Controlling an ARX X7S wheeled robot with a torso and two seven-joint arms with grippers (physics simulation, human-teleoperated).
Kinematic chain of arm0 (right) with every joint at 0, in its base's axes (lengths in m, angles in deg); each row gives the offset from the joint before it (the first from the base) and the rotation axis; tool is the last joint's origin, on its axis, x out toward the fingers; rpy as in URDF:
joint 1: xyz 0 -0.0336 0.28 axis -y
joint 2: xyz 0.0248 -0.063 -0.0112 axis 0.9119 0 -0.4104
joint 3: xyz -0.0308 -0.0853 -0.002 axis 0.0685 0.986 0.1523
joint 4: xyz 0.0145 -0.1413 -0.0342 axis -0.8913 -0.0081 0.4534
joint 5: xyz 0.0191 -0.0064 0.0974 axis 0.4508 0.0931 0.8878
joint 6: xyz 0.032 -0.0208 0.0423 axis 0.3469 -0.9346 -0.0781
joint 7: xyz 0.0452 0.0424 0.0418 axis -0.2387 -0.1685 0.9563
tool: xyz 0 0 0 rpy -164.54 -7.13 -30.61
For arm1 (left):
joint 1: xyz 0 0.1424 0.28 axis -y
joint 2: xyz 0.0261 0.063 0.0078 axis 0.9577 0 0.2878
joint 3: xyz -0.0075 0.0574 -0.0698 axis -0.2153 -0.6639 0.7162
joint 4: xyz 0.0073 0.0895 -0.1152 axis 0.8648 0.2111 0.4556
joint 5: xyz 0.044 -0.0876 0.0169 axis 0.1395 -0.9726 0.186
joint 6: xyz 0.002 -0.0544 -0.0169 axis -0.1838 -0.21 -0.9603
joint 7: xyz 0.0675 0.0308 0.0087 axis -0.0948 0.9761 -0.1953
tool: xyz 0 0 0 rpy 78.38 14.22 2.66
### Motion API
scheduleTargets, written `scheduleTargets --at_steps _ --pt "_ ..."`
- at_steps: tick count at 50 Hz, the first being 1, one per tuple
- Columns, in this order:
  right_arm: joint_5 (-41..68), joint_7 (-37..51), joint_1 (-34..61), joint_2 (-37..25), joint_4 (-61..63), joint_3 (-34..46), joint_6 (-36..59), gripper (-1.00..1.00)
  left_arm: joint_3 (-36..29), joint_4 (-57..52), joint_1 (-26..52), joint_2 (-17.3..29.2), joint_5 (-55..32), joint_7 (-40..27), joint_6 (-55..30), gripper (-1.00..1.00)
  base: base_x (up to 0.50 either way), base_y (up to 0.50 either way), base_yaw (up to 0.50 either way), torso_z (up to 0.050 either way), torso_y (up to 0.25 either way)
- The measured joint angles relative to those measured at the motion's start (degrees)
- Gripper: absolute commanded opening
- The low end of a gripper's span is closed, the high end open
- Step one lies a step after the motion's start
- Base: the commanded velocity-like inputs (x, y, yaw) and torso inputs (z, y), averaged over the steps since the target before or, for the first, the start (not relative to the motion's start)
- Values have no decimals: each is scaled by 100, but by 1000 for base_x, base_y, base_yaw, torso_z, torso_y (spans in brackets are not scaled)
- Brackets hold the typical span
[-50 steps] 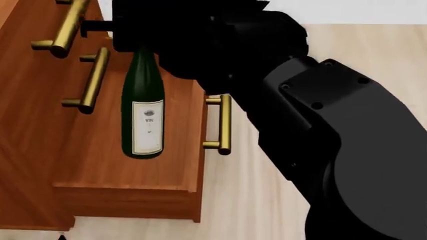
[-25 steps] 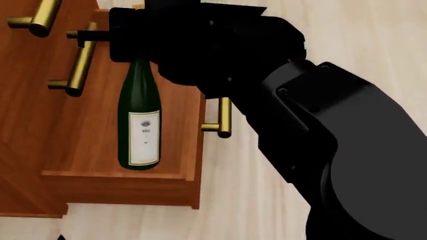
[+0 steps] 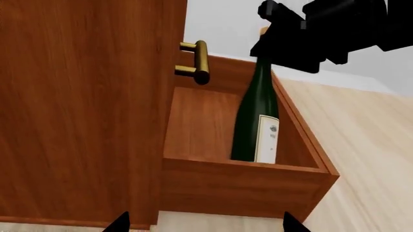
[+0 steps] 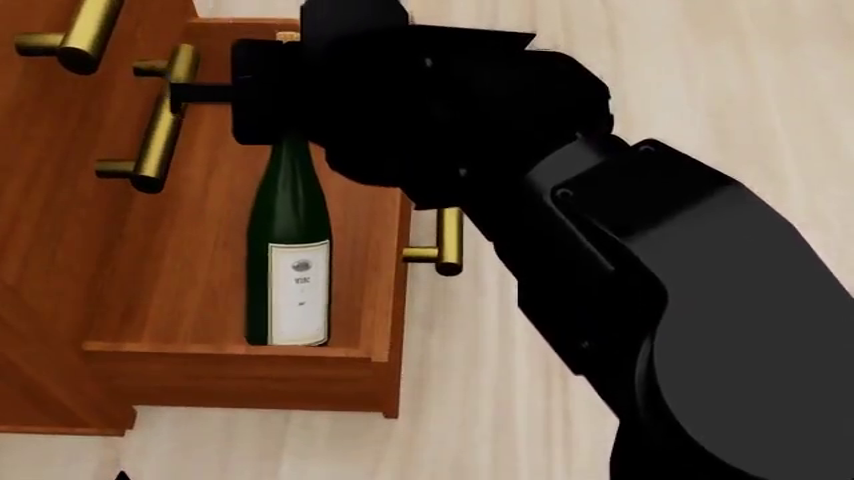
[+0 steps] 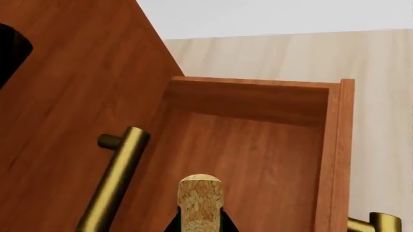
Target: Put the wine bottle in the bottom drawer of the cabinet.
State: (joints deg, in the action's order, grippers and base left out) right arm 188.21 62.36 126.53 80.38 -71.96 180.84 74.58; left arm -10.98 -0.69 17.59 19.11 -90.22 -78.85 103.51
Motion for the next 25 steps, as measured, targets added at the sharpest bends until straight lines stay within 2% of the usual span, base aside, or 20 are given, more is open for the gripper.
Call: scheduleTargets --at_steps 25 --pt "-225 -64 -169 -8 -168 -276 -1 -100 51 45 -51 -6 -24 34 30 100 0 0 0 0 0"
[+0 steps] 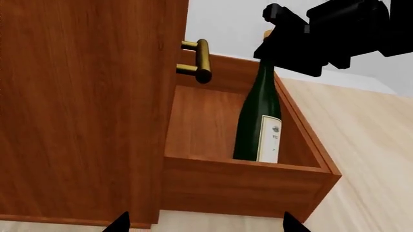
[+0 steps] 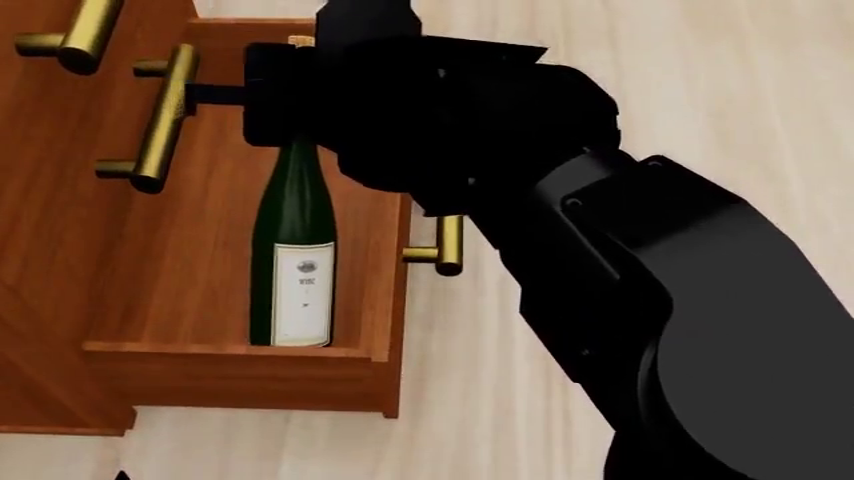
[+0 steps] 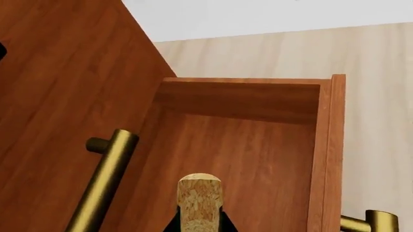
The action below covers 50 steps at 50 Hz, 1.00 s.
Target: Put the wine bottle in the bottom drawer of the cabinet.
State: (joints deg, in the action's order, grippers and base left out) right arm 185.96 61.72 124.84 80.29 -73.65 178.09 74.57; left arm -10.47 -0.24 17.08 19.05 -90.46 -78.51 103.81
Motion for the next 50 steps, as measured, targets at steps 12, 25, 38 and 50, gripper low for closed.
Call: scheduleTargets --at_steps 12,25,38,50 --pt "-183 -42 -60 -8 -43 -184 -37 -100 16 20 -25 -12 -5 11 -13 100 0 0 0 0 -35" --pt "-625 -62 58 -24 -26 -644 -46 -100 32 46 -52 -22 -7 29 -21 100 0 0 0 0 -155" --pt "-956 -26 161 -26 110 -942 7 -100 54 63 -77 -19 -9 42 -26 100 0 0 0 0 -93" --pt "-1221 57 248 -30 167 -1085 42 -100 73 57 -96 -20 -15 45 -41 100 0 0 0 0 -86"
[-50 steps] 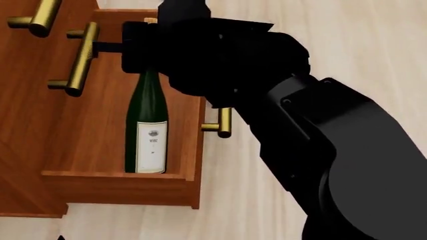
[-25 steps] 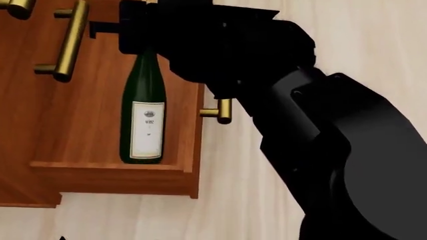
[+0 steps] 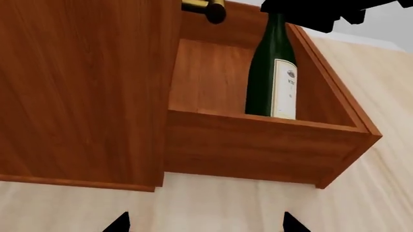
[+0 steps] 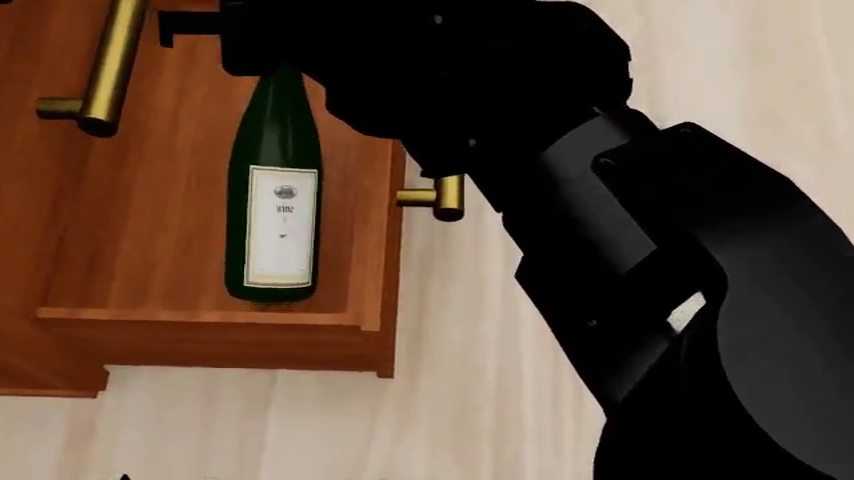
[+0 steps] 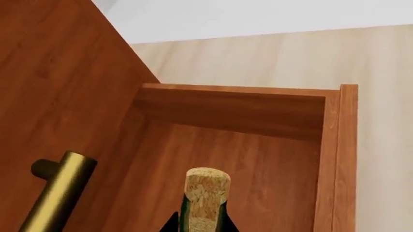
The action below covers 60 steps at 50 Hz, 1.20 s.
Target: Put the wine bottle in the bottom drawer of the cabinet.
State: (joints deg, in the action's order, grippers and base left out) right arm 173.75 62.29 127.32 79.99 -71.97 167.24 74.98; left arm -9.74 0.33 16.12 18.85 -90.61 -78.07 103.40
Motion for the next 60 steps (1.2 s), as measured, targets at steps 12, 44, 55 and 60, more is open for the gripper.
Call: scheduleTargets --at_steps 12,44,55,60 --pt "-169 93 -8 -6 17 -32 47 -100 23 0 -21 -4 0 2 -4 100 0 0 0 0 -83" --pt "-189 169 0 39 160 -94 307 100 69 111 -177 12 53 102 195 100 0 0 0 0 -10" --pt "49 93 46 40 201 -158 380 100 87 136 -217 12 62 123 236 100 0 0 -3 0 -9" --pt "100 112 60 40 179 -142 389 100 98 133 -224 13 62 122 234 100 0 0 -2 0 -9"
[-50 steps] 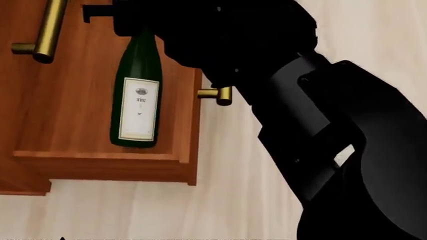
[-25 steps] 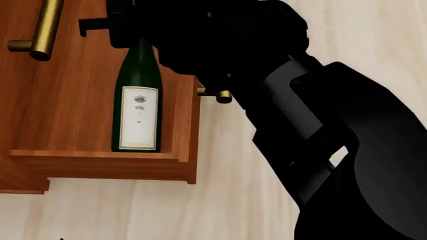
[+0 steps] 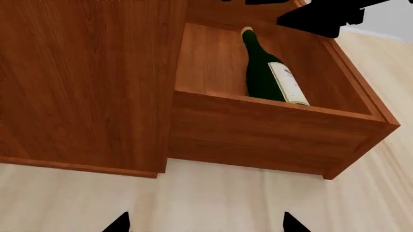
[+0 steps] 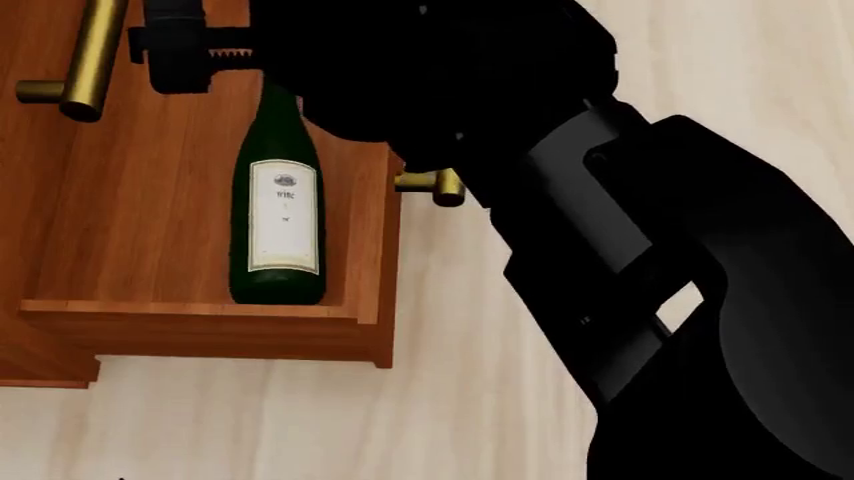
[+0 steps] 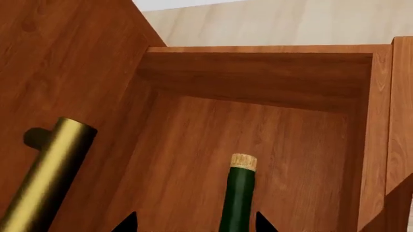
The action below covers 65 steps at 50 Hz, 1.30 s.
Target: Put the wine bottle in the bottom drawer of the cabinet.
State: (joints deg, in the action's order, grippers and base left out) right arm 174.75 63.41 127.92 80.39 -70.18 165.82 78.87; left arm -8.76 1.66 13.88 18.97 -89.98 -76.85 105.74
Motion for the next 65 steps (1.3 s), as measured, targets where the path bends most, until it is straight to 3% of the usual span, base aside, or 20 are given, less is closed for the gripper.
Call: scheduleTargets --at_steps 22,65 --pt "349 94 65 0 -54 155 -52 100 44 15 -25 -20 -17 12 -15 100 0 -2 -3 0 -8" --pt "1093 -64 634 -2 -285 1258 52 100 118 -47 -33 -54 -32 15 -136 100 0 -1 -2 0 -1"
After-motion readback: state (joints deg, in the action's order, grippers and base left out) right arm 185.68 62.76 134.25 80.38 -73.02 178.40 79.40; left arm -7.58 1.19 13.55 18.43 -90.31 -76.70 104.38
